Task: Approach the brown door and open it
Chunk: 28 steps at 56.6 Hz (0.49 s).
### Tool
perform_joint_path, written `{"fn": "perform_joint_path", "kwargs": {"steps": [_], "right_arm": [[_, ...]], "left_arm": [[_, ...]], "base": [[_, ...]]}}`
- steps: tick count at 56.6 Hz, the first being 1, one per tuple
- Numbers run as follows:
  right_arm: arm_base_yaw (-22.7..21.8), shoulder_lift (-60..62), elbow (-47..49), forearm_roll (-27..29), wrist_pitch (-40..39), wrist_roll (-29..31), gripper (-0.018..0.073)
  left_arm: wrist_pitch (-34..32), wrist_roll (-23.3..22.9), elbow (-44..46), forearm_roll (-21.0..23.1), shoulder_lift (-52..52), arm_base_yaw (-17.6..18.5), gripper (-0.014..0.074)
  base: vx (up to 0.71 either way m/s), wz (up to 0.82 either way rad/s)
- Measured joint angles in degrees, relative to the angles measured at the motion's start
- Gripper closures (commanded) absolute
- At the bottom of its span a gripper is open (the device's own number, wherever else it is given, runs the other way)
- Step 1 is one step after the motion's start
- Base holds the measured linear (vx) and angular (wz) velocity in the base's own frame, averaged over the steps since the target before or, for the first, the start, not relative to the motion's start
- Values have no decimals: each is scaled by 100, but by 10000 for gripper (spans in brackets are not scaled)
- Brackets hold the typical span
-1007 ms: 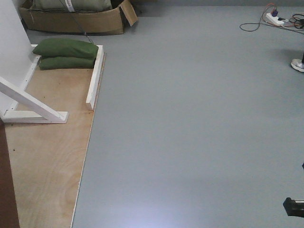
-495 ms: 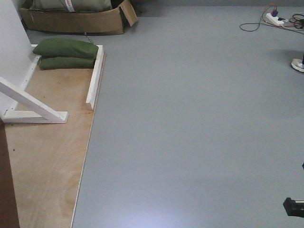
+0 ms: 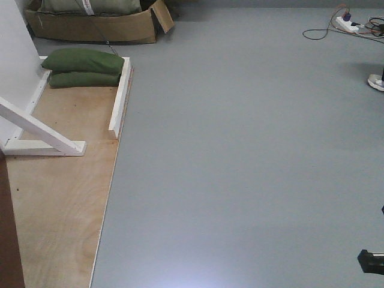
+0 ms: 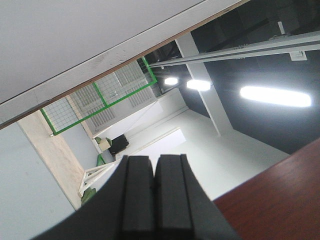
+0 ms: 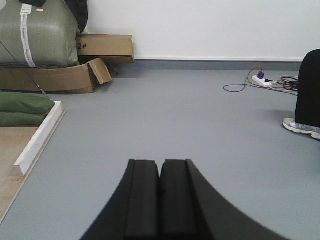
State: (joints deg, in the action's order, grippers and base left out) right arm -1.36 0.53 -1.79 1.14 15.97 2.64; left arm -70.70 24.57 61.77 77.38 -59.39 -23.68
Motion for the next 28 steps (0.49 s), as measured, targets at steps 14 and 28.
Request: {"fn": "perform_joint_path", "kwargs": {"steps": [14, 28], "right_arm": [[0, 0, 0, 0, 0, 0, 559], [0, 0, 0, 0, 4, 0, 559]], "left_arm": [[579, 0, 0, 44, 42, -61, 600], [1258, -5, 0, 156, 248, -134, 600]], "base": [[0, 0], [0, 0]]}}
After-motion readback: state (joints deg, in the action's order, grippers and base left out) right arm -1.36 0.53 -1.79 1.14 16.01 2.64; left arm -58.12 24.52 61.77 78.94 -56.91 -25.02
